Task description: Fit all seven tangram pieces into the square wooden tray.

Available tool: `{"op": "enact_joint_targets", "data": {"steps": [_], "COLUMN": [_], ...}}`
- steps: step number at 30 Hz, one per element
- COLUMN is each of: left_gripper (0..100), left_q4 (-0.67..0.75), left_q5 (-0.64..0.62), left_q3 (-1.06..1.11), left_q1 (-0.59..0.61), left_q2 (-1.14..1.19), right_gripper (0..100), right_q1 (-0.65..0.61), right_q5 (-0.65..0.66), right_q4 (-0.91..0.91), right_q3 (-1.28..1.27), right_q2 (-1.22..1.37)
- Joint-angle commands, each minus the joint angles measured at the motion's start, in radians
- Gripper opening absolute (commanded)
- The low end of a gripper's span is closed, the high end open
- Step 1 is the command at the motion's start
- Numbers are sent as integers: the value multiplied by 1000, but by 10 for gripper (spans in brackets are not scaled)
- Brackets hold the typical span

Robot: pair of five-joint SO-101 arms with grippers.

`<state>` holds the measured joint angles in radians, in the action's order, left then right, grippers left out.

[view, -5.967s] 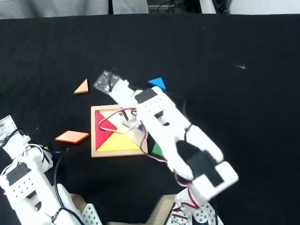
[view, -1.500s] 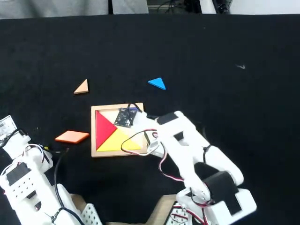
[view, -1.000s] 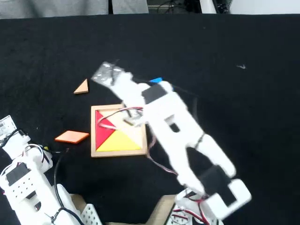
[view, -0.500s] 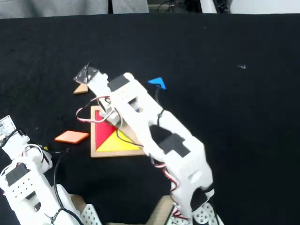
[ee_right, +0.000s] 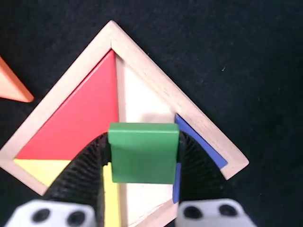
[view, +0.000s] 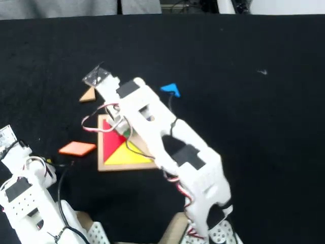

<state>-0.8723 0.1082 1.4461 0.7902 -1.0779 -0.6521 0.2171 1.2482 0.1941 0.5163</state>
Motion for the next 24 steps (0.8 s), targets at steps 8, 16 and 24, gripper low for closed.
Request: {"op": "enact_joint_targets", "data": {"steps": [8, 16, 24], "left_gripper": [188, 188, 188], "left_q4": [11, 11, 12], "left_q5": [-8, -8, -8], "left_q3": [-19, -19, -19], "left_q1": [-12, -12, -12], "left_q2": [-14, -14, -14], "right_gripper": [144, 201, 224], "right_q1": [-41, -51, -49], "right_q5": [-9, -9, -9], "right_q4": [8, 29, 58], "right_q3": [54, 96, 119], "right_q2": [2, 53, 48]}}
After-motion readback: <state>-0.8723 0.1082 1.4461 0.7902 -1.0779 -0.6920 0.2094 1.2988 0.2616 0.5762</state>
